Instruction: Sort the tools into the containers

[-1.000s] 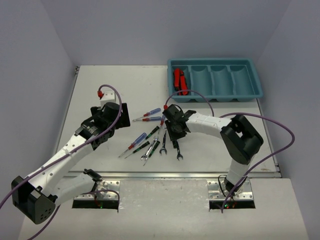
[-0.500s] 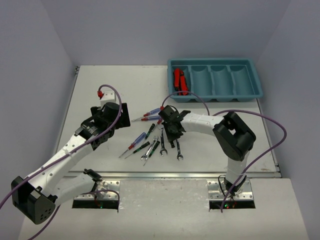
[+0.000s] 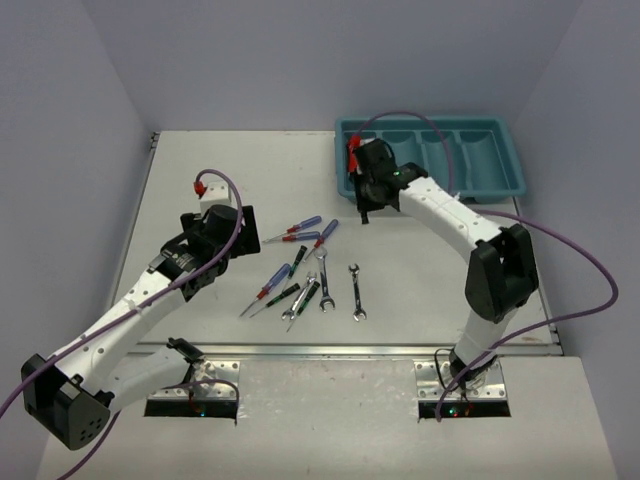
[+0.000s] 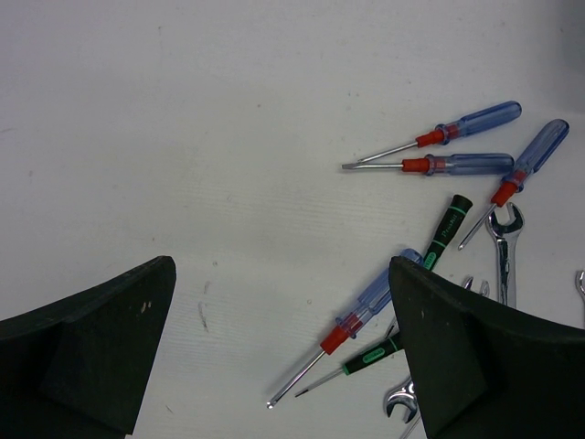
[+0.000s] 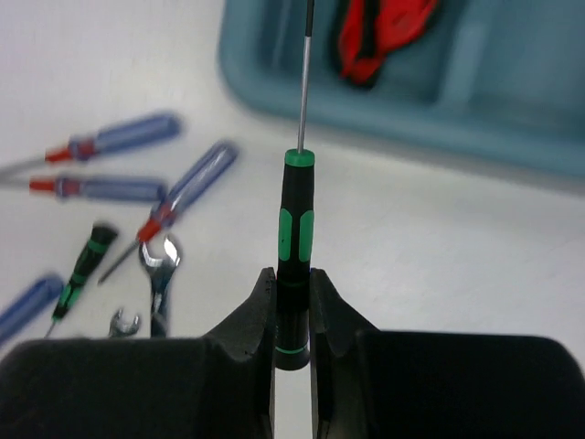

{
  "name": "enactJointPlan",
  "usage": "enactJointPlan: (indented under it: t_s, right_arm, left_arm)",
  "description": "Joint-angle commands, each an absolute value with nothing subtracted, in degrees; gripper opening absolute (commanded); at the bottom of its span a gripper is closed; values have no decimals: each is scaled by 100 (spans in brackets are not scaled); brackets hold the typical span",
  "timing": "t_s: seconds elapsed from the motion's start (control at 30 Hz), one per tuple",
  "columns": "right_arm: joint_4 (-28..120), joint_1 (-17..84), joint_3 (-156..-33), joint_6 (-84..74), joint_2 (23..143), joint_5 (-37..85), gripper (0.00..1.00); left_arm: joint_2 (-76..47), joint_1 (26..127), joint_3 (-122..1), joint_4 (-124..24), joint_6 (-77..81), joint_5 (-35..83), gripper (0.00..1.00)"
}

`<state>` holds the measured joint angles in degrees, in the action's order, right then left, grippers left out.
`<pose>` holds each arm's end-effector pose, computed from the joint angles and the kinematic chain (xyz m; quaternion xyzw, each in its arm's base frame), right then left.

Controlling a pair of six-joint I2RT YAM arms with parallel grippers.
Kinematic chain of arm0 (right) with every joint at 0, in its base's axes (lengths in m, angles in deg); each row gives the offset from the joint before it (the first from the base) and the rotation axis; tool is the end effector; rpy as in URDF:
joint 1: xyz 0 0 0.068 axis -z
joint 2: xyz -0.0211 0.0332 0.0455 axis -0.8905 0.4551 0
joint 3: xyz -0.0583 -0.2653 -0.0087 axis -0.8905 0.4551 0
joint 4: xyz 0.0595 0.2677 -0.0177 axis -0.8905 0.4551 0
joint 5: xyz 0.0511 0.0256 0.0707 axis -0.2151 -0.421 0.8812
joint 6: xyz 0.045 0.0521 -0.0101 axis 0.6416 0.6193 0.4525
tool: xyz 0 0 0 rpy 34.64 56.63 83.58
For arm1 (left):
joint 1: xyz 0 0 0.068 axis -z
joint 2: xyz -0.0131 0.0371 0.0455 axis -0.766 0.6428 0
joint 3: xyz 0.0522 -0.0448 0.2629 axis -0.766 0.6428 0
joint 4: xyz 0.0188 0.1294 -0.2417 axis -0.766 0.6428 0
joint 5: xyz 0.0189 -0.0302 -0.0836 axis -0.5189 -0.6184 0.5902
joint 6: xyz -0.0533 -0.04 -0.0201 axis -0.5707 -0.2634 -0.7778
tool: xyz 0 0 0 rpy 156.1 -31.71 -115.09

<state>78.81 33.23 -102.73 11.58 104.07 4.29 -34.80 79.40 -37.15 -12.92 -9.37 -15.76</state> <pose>0.3709 0.1975 0.2449 -0.0171 0.9402 0.0521 0.3362 0.2108 -0.0851 0.2790 -0.0582 0.8824 0.0472 0.4645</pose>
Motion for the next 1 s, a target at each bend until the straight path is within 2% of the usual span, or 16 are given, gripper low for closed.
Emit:
enactJointPlan:
  t_s: [0.0,0.1,0.23,0.27,0.37,0.43,0.57,0.63,0.7,0.8,0.9,0.97]
  right_arm:
    - [8028,4183,-11428,170,10905,470,0]
    - [8522,4827,-13384,-130,12126,640,0]
    - [8722,5214,-14641,-253,13319,731,3]
    - [8720,5280,-14807,-293,13415,744,7]
    - [8718,5419,-15162,-361,13690,956,33]
    - [8734,5419,-15155,-348,13610,1054,42]
    - [8756,5400,-14832,-150,12975,1267,58]
    - [8847,5304,-14472,16,12597,1302,62]
    - [8831,5206,-14058,117,12031,1384,63]
    - [8642,4876,-12655,343,11126,1522,64]
    - [8126,4509,-11169,448,10080,1674,65]
    - [7928,4433,-10446,524,9803,1950,65]
  left_arm:
    - [-3578,7953,-3703,-1506,-875,-1620,100]
    - [-3542,7953,-3711,-1504,-875,-1623,100]
    - [-3584,7953,-3694,-1488,-892,-1697,100]
    - [-3591,7953,-3694,-1488,-893,-1704,100]
    - [-3572,7953,-3693,-1502,-893,-1697,100]
    - [-3551,7953,-3698,-1514,-888,-1664,100]
    - [-3487,7944,-3716,-1542,-875,-1613,100]
    - [-3473,7944,-3712,-1548,-868,-1572,100]
    - [-3454,7944,-3702,-1584,-809,-1447,100]
    - [-3402,7944,-3693,-1632,-691,-969,100]
    - [-3082,7977,-3765,-1676,-460,13,100]
    - [-2774,8024,-3884,-1586,-480,402,100]
